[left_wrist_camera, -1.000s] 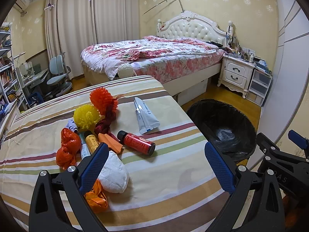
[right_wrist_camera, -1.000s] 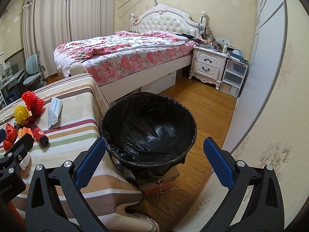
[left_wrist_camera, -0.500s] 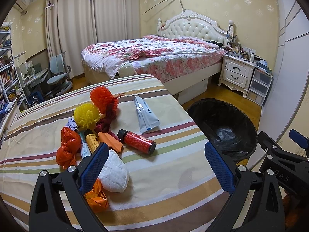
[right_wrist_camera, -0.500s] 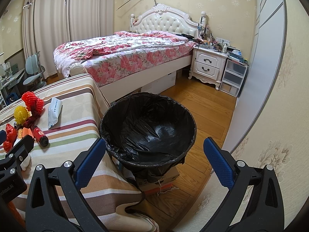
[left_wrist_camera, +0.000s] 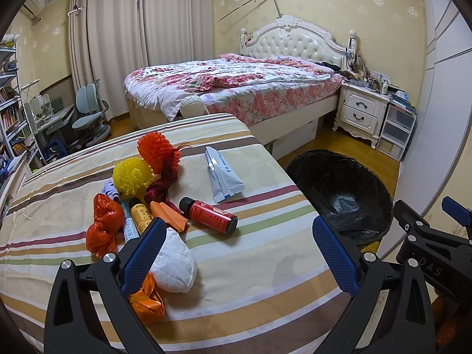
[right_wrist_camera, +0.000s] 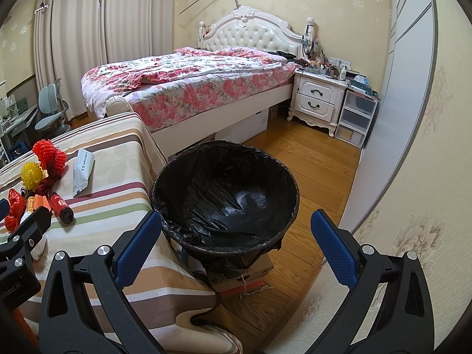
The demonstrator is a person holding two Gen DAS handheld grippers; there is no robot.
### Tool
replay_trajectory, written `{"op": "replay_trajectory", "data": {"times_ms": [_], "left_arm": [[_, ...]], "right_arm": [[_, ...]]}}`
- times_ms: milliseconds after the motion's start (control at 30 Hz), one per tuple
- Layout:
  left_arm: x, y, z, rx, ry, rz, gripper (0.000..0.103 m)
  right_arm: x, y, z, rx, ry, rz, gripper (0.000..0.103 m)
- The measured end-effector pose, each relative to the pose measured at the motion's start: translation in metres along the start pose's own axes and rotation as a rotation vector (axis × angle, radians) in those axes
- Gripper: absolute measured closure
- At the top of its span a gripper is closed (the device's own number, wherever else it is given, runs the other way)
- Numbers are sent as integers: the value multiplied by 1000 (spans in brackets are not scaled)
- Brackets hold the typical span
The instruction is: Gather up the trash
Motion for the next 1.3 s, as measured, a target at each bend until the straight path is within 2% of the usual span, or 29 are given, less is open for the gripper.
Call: {"op": "replay_trajectory", "data": {"times_ms": [933,1033,1300], "left_arm": [[2,3,-3,-3,-3,-2,7],[4,9,-8,-13,-3,-3,7],[4,51,-23,-83,-2,-30,7]], "right_arm": [[-1,2,-5,-14,-6,2,4],[-15,7,-15,-25,-12,5,4],[-11,27,-20,-84,3,4,4]]}}
Point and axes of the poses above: each gripper's, at about its wrist camera, not at the fingertips, and z roughly the way its jaws point, y to its left, x to its underside, the point moved 1 cm from there along z, roughly the way its jaws point, and after that the axes turned 7 degrees about -y, right-handed, at the moved point
